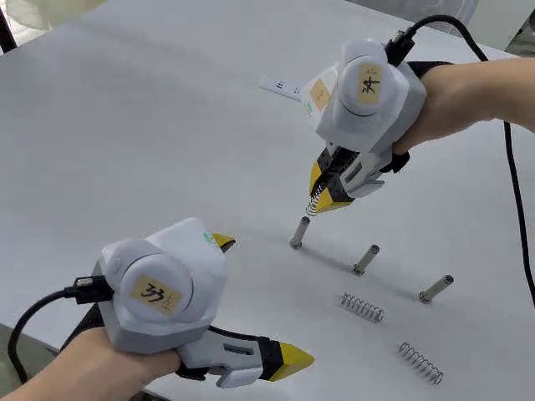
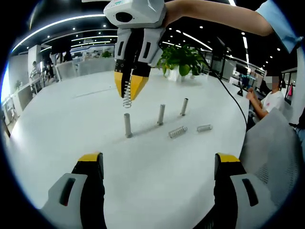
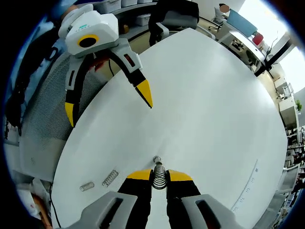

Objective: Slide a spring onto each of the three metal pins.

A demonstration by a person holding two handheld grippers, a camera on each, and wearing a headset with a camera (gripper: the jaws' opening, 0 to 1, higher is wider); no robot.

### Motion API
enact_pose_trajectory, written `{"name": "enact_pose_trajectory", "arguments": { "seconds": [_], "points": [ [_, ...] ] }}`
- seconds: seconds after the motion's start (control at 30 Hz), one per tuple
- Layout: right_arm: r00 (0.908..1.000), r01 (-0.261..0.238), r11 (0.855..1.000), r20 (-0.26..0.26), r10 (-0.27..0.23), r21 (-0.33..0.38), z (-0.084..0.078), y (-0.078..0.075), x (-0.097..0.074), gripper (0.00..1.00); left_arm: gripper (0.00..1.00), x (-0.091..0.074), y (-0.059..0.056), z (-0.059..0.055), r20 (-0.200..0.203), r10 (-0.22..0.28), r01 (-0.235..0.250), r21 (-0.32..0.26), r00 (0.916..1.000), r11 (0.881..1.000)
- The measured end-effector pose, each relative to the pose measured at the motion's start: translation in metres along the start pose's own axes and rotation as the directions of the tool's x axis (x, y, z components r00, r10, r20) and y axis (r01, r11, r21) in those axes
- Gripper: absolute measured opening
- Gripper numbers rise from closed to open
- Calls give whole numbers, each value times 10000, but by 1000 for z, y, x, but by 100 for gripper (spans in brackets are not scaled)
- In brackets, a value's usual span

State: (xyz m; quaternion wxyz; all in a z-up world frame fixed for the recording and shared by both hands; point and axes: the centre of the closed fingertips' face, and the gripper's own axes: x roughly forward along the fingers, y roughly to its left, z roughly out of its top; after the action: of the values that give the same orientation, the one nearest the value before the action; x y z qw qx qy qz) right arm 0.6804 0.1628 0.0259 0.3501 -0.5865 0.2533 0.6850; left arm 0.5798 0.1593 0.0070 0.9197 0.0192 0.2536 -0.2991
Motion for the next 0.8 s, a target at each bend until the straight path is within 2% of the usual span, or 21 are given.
{"name": "enact_pose_trajectory", "arguments": {
  "seconds": [0.17, 0.8],
  "points": [
    [9999, -102, 9999, -71, 102, -5, 0, 4, 3, 8, 96, -1, 2, -1, 23, 46, -46, -36, 10000, 10000],
    [9995, -278, 9996, -143, 277, -32, 5, 5, 10, 8, 95, -5, 4, -3, 31, 95, -94, -205, 10000, 9997]
  ]
}}
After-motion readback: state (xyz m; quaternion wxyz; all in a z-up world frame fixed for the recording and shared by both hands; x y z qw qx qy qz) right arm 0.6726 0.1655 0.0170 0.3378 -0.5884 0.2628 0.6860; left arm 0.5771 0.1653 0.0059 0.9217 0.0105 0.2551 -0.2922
